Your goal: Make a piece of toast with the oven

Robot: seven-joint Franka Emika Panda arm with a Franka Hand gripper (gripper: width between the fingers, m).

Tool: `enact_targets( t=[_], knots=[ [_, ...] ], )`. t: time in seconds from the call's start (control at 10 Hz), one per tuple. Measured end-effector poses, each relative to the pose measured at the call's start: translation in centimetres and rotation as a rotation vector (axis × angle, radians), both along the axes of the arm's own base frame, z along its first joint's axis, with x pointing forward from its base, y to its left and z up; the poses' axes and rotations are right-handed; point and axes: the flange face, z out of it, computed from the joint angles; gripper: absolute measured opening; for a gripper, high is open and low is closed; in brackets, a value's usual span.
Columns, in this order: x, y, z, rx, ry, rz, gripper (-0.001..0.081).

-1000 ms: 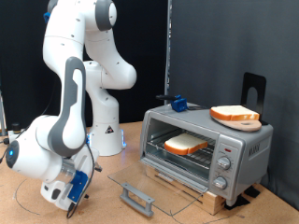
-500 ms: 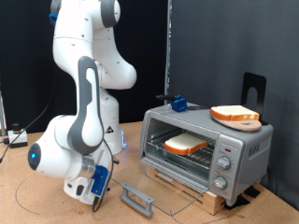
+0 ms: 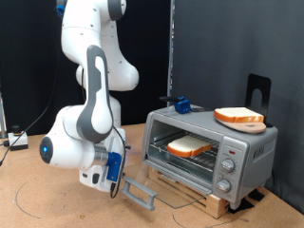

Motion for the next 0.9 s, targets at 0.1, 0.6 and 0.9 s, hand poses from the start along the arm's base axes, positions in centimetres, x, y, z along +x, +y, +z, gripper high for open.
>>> enact_targets(
  t=[0.1, 0.6, 0.9],
  knots=[
    [-0.2, -0.1, 1.2, 0.043, -0.016, 0.01, 0.0809],
    [-1.2, 0.9, 6.4, 0.127, -0.055, 0.068, 0.0809],
    [-1.9, 2.9, 8.8, 0.117, -0.069, 0.13, 0.0809]
  ],
)
